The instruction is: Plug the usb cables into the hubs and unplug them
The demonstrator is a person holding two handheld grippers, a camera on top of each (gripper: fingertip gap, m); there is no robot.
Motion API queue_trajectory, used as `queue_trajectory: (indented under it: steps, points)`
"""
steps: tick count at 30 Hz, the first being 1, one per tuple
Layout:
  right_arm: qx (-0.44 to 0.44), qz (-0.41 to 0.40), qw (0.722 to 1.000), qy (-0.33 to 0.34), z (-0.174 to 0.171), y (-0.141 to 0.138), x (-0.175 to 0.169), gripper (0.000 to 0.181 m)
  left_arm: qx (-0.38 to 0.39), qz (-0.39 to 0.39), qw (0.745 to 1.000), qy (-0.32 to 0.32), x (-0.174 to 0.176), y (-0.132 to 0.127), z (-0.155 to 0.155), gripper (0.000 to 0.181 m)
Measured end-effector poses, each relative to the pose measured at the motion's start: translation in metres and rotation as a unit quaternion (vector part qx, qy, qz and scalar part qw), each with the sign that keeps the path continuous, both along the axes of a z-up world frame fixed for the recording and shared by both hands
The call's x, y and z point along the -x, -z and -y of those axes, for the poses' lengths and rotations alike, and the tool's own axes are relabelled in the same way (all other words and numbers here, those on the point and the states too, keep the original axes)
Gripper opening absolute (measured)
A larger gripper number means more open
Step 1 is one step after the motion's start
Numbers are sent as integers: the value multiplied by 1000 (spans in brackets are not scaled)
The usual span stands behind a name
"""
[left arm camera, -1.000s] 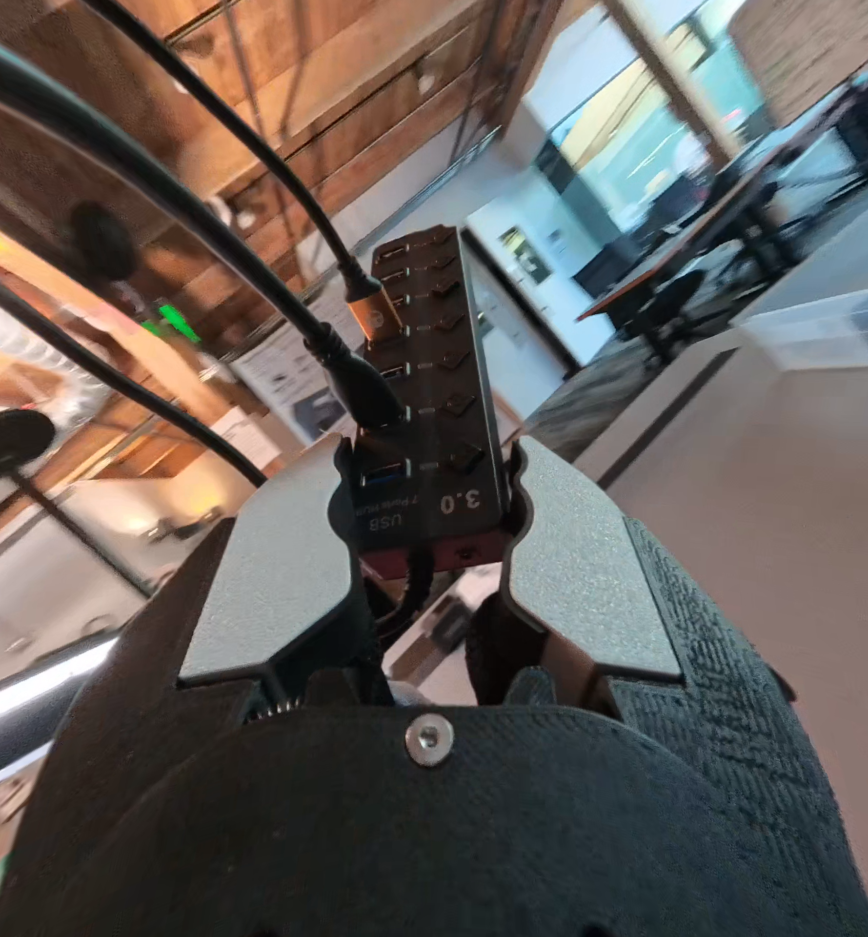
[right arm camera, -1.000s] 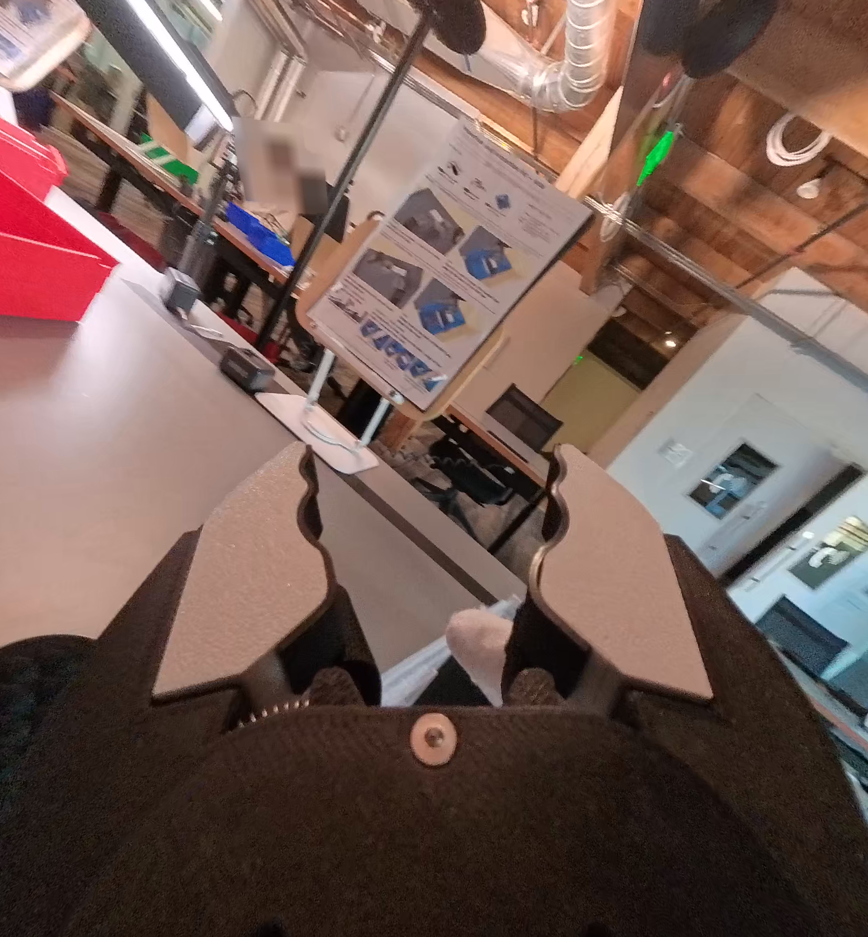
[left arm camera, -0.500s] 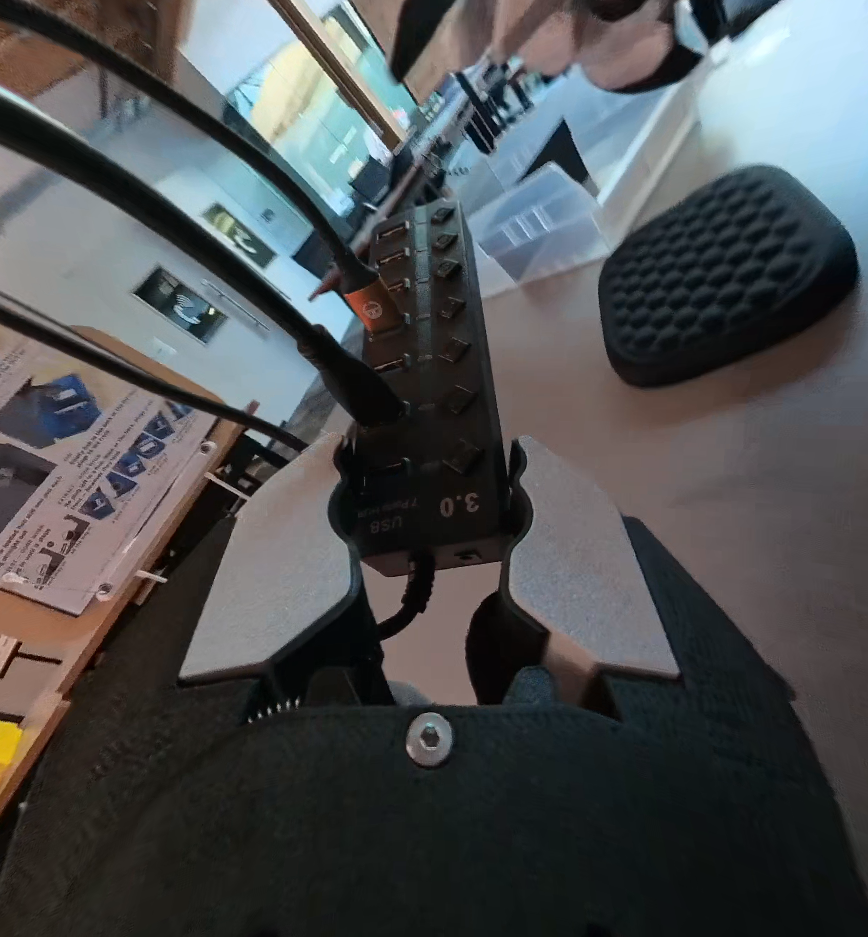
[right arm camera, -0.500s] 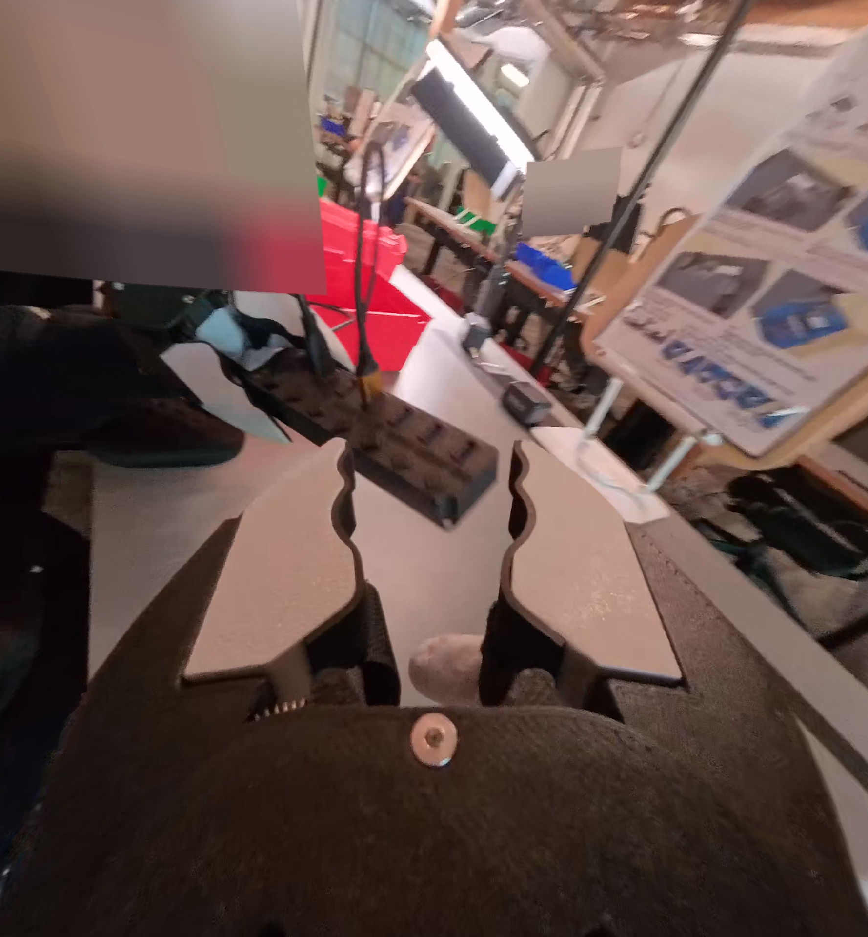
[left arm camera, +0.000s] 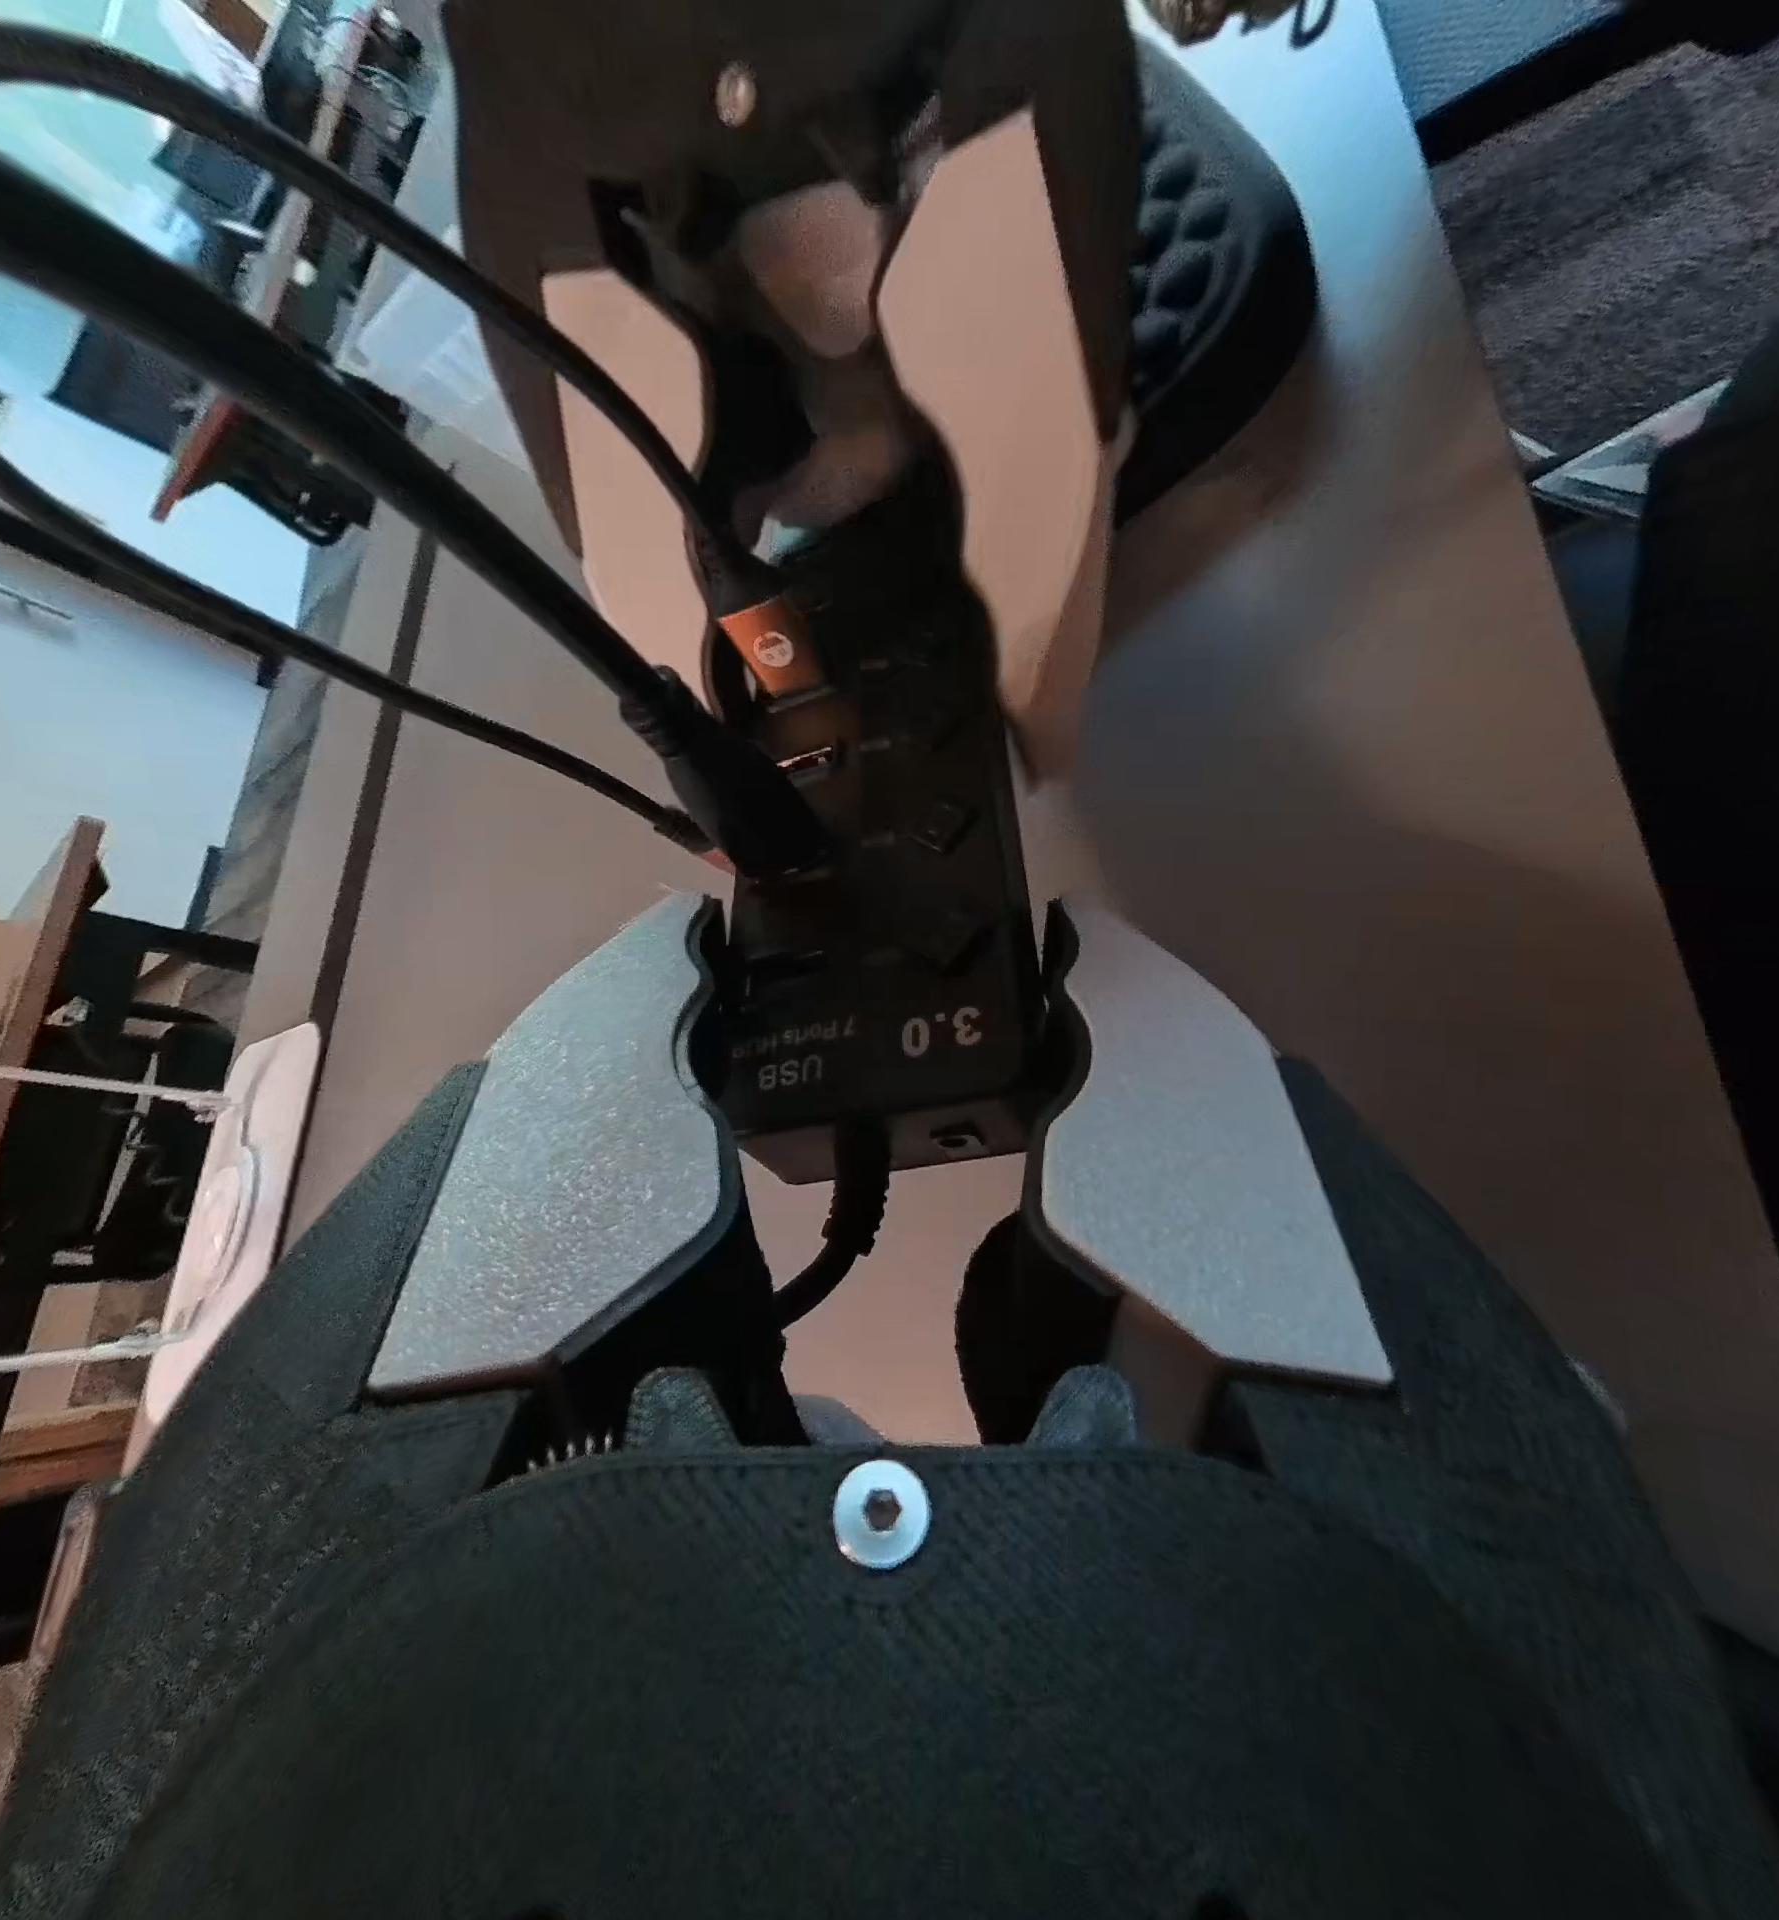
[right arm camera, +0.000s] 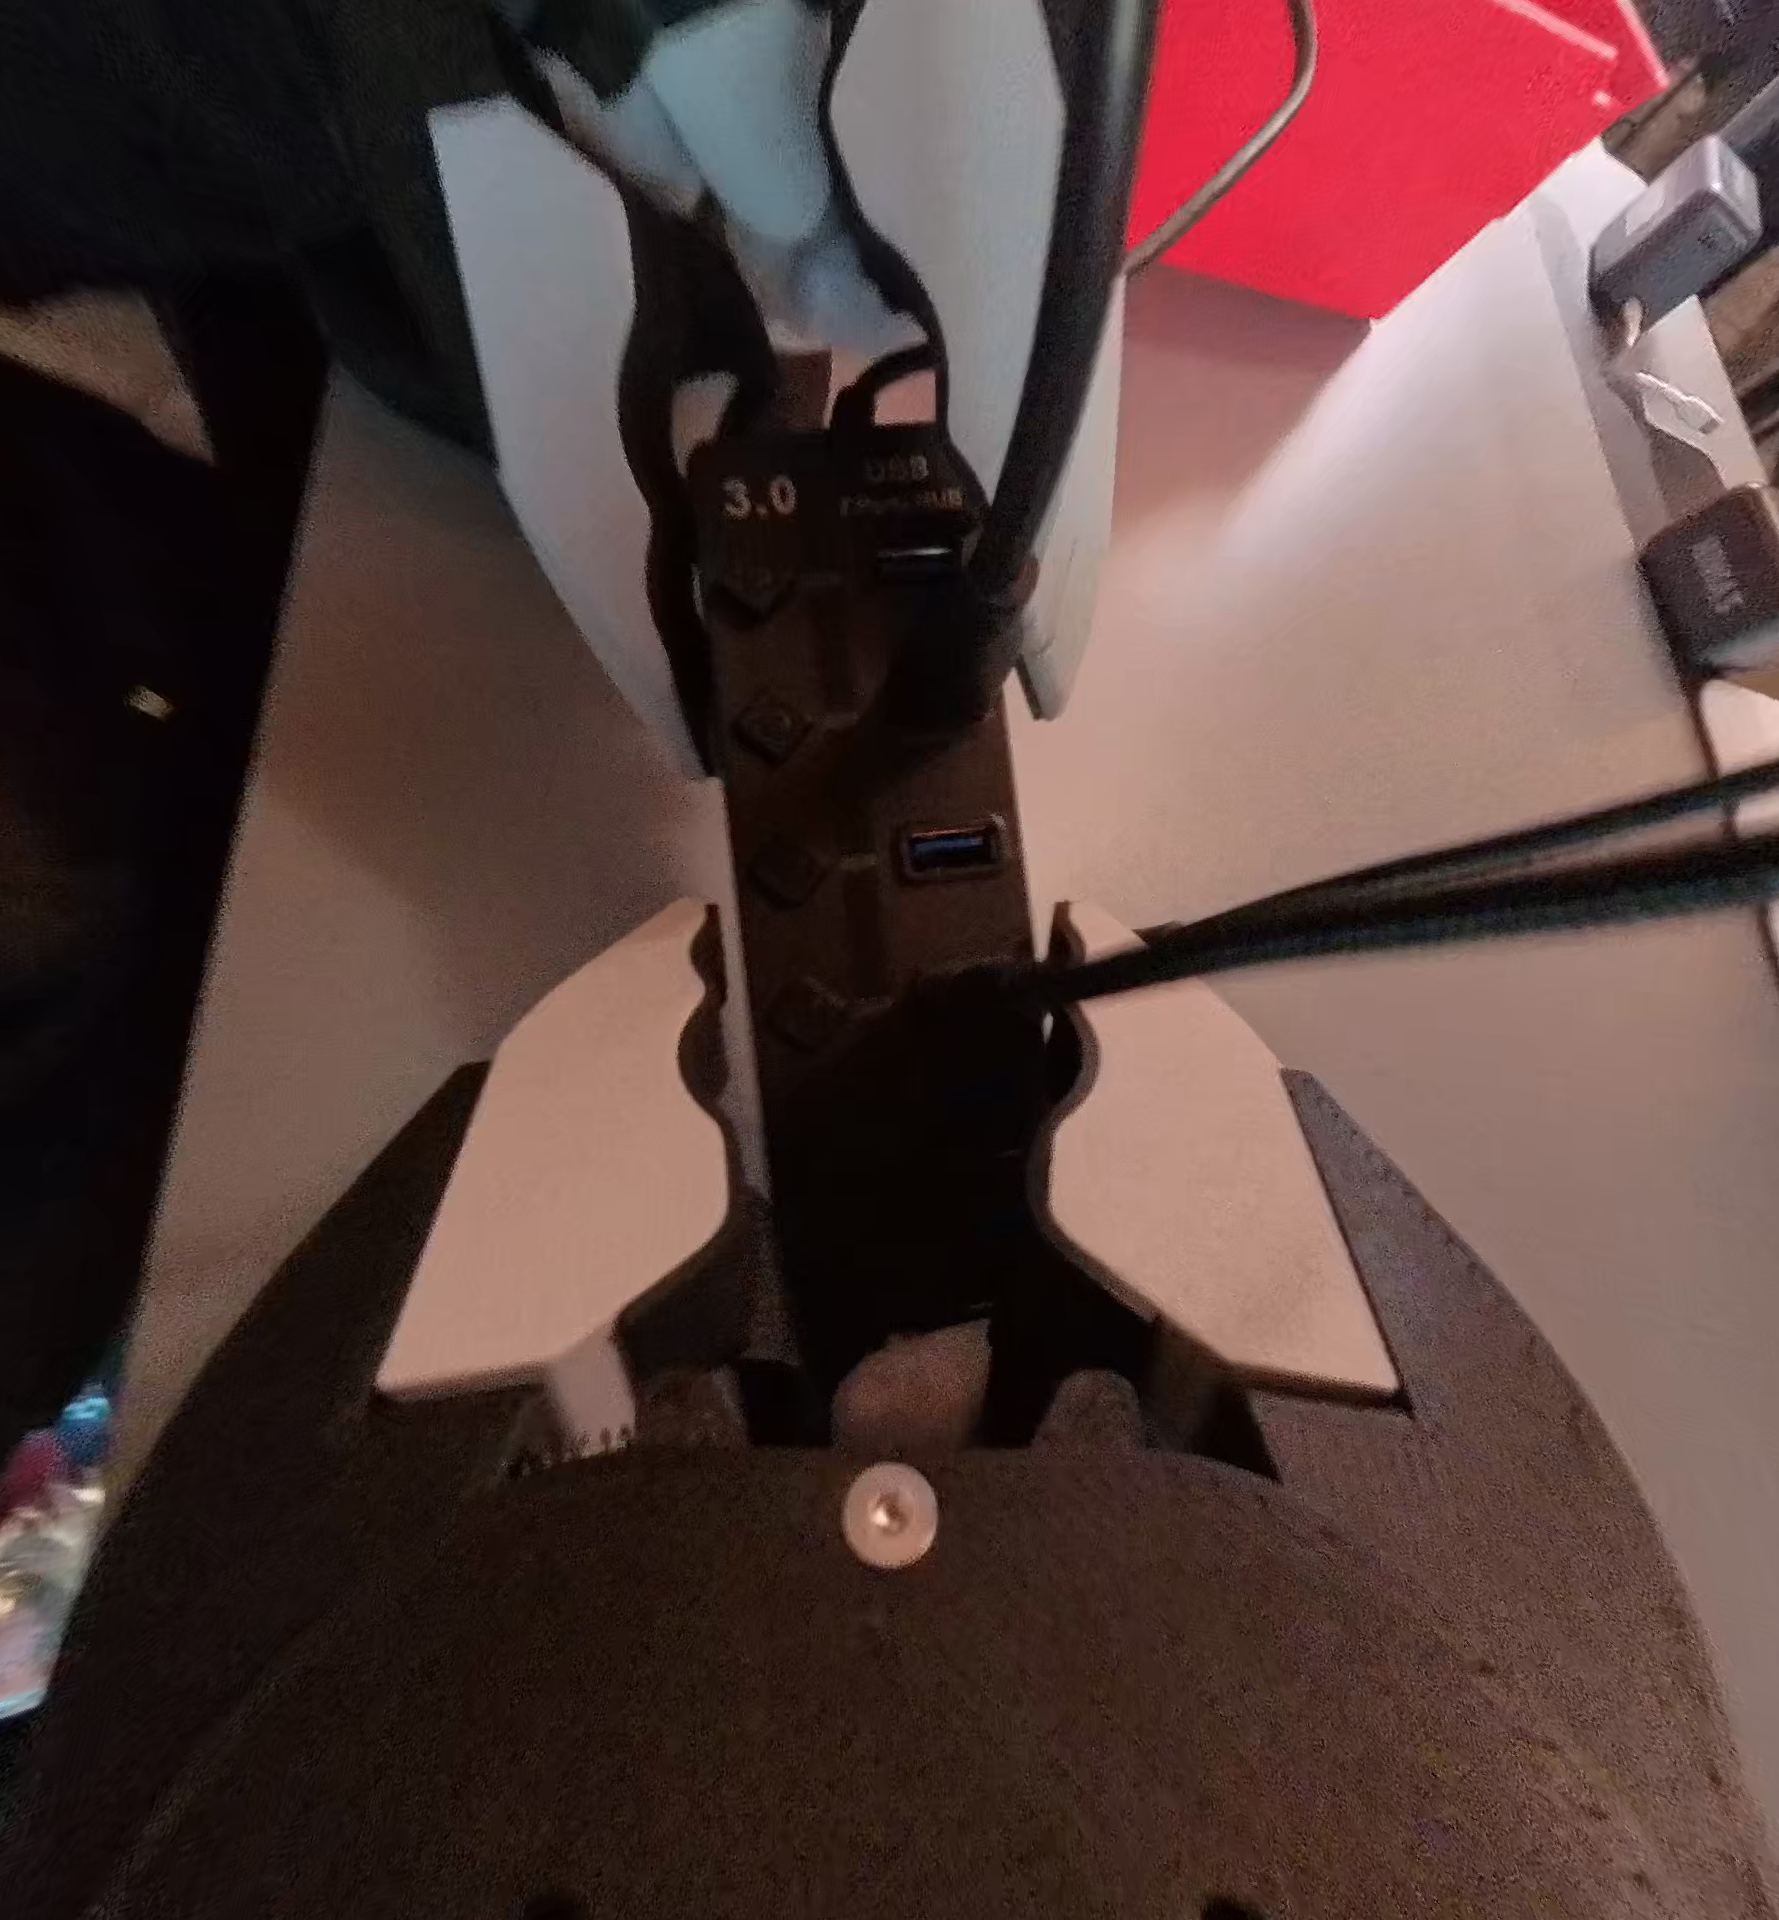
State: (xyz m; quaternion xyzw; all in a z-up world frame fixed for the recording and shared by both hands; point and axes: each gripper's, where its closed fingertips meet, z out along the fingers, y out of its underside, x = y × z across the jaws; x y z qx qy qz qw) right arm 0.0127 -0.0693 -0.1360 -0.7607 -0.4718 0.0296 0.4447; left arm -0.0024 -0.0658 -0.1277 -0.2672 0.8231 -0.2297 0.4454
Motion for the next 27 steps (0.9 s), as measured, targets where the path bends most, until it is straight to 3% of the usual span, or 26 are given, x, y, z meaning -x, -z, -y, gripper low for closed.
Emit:
queue_trajectory:
  steps: [3, 7, 10, 17, 23, 25, 27]
  points:
    - [-10, 41, 999, -3, -7, 9, -1, 55, -20, 3, 1000, -9, -2, 3, -4, 58]
    - [-56, -7, 998, 0, -13, -8, -7, 54, 30, 89, 996, 2, -4, -28, -2, 42]
    - [-92, 6, 996, 17, -16, -20, -17, 54, 36, 118, 992, -3, -4, -37, -4, 42]
    - [-158, 64, 984, 53, -20, -42, -23, 55, -41, 194, 980, -27, -5, -53, -10, 44]
    - [-199, 31, 973, 110, -25, -60, -47, 55, 17, 215, 976, -27, 4, -65, -11, 39]
    - [-217, -13, 970, 107, -21, -73, -49, 54, 40, 202, 978, -44, 7, -63, -18, 34]
    - [-233, -5, 966, 110, -19, -81, -50, 54, 27, 199, 977, -67, 9, -61, -23, 34]
